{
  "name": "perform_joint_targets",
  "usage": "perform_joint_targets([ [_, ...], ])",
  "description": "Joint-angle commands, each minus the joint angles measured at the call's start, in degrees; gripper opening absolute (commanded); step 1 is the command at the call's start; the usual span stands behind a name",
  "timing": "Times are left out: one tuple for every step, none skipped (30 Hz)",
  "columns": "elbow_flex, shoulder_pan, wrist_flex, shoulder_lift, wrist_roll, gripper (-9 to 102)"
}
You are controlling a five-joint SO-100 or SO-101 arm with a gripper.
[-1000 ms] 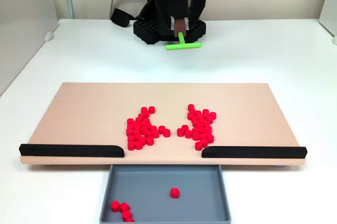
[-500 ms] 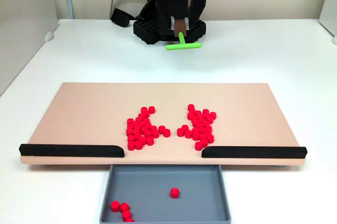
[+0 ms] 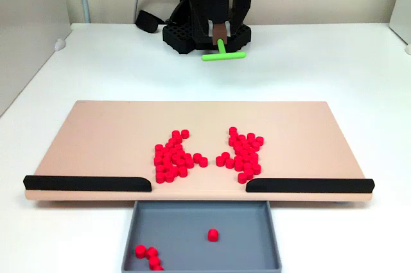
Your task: Push granules from right to the grey container
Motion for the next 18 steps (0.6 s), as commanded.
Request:
perform_joint_targets([
  [-0.44, 0.44, 0.09, 0.44, 0.00, 0],
  [-0.44, 0.44, 0.09, 0.44, 0.00, 0],
  [-0.44, 0.44, 0.09, 0.44, 0.00, 0],
  [-0.44, 0.44, 0.09, 0.44, 0.00, 0],
  [-0.44, 0.44, 0.09, 0.44, 0.00, 0],
  [-0.44, 0.44, 0.09, 0.44, 0.00, 0],
  [-0.44, 0.44, 0.09, 0.44, 0.09, 0],
  [-0.44, 0.35, 0.09, 0.44, 0.26, 0],
  [-0.44, 0.26, 0.09, 0.44, 0.44, 0],
  [-0.44, 0.18, 0.09, 0.44, 0.44, 0],
  [-0.44, 0.18, 0.09, 0.44, 0.53, 0],
  [-0.44, 0.18, 0.09, 0.18, 0.53, 0],
  [-0.44, 0.09, 0.09, 0.00, 0.53, 0],
  [-0.44, 0.00, 0.09, -0.26, 0.53, 0],
  [-0.44, -0.09, 0.09, -0.35, 0.53, 0],
  [-0.44, -0.18, 0.09, -0.35, 0.53, 0],
  [-0.44, -0.26, 0.09, -0.35, 0.53, 0],
  [-0.44, -0.26, 0.18, -0.44, 0.53, 0],
])
